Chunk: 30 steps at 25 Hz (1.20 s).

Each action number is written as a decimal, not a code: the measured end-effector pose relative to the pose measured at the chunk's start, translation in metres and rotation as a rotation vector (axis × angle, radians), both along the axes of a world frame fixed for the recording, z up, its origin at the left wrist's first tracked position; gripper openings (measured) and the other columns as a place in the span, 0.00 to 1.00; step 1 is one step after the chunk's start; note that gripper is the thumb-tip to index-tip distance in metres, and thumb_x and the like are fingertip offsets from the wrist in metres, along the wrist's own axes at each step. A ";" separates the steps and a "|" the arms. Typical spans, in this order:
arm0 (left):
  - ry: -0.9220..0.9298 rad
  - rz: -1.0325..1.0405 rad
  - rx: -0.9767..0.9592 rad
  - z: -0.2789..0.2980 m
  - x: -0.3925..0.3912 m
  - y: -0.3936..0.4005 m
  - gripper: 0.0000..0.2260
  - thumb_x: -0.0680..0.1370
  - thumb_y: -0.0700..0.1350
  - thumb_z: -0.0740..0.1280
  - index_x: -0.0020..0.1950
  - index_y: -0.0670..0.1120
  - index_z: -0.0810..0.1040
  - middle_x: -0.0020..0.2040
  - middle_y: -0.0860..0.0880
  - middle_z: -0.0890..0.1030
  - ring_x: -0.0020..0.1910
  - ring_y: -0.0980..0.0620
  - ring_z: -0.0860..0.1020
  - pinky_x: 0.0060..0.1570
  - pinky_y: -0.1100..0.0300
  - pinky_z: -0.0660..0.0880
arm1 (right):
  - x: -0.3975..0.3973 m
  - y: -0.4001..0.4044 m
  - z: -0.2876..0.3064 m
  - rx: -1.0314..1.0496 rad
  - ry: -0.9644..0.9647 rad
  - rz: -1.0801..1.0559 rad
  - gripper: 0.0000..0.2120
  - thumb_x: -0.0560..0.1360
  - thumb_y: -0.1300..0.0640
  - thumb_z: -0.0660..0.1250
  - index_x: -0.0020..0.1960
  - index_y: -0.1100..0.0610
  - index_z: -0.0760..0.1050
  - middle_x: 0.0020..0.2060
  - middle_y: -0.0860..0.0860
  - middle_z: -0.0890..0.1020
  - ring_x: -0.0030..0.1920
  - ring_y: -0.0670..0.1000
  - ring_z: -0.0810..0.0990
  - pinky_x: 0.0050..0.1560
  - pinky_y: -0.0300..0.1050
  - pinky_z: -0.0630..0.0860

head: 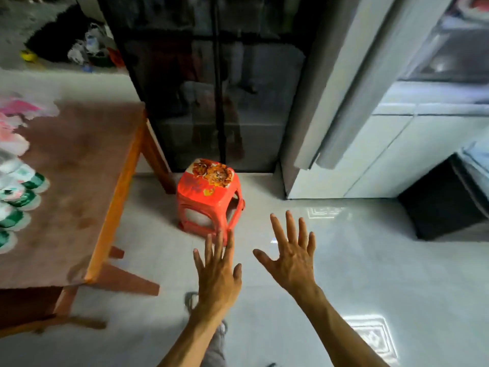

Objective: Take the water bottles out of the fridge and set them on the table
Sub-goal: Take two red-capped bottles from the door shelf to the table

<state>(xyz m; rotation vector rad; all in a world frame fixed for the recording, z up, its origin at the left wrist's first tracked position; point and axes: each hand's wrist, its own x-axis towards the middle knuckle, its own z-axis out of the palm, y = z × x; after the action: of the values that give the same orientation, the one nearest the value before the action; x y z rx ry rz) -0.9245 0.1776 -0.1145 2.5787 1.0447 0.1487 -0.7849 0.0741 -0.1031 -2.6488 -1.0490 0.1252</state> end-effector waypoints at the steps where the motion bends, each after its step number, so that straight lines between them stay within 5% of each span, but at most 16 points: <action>1: -0.008 -0.061 0.008 0.005 0.012 -0.027 0.43 0.72 0.53 0.71 0.78 0.55 0.45 0.79 0.49 0.49 0.77 0.45 0.51 0.71 0.36 0.49 | 0.008 -0.032 0.006 0.011 -0.017 -0.065 0.42 0.70 0.24 0.53 0.78 0.42 0.53 0.79 0.51 0.52 0.79 0.61 0.48 0.74 0.67 0.51; 14: -0.213 -0.566 0.075 0.091 0.240 -0.220 0.36 0.76 0.53 0.61 0.78 0.54 0.44 0.78 0.50 0.42 0.77 0.46 0.40 0.72 0.37 0.41 | 0.143 -0.295 0.098 0.160 -0.198 -0.627 0.44 0.69 0.22 0.49 0.79 0.42 0.48 0.80 0.51 0.49 0.79 0.60 0.46 0.74 0.64 0.43; 20: -0.336 -0.655 0.122 0.111 0.371 -0.246 0.38 0.74 0.57 0.61 0.78 0.52 0.44 0.79 0.46 0.48 0.77 0.43 0.48 0.70 0.38 0.42 | 0.244 -0.316 0.108 0.131 -0.251 -0.637 0.43 0.70 0.22 0.51 0.79 0.41 0.46 0.80 0.50 0.48 0.79 0.58 0.44 0.75 0.65 0.44; 24: -0.396 -0.655 0.126 0.120 0.467 -0.240 0.41 0.72 0.56 0.64 0.78 0.51 0.45 0.78 0.42 0.55 0.76 0.39 0.55 0.68 0.34 0.53 | 0.331 -0.308 0.124 0.164 -0.256 -0.651 0.43 0.71 0.24 0.53 0.79 0.41 0.47 0.80 0.48 0.46 0.79 0.55 0.40 0.76 0.63 0.43; 30: -0.406 -0.737 0.095 0.160 0.614 -0.248 0.41 0.72 0.57 0.63 0.78 0.53 0.43 0.78 0.43 0.55 0.76 0.40 0.56 0.69 0.35 0.54 | 0.467 -0.330 0.154 0.307 -0.257 -0.792 0.42 0.70 0.24 0.52 0.77 0.35 0.37 0.79 0.43 0.40 0.79 0.52 0.38 0.76 0.61 0.43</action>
<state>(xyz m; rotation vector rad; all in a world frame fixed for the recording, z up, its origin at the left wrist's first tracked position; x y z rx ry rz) -0.3106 -0.0700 0.0452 2.6696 -0.0742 0.5032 -0.3184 -0.2559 0.0510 -2.6121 -0.0025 -0.5048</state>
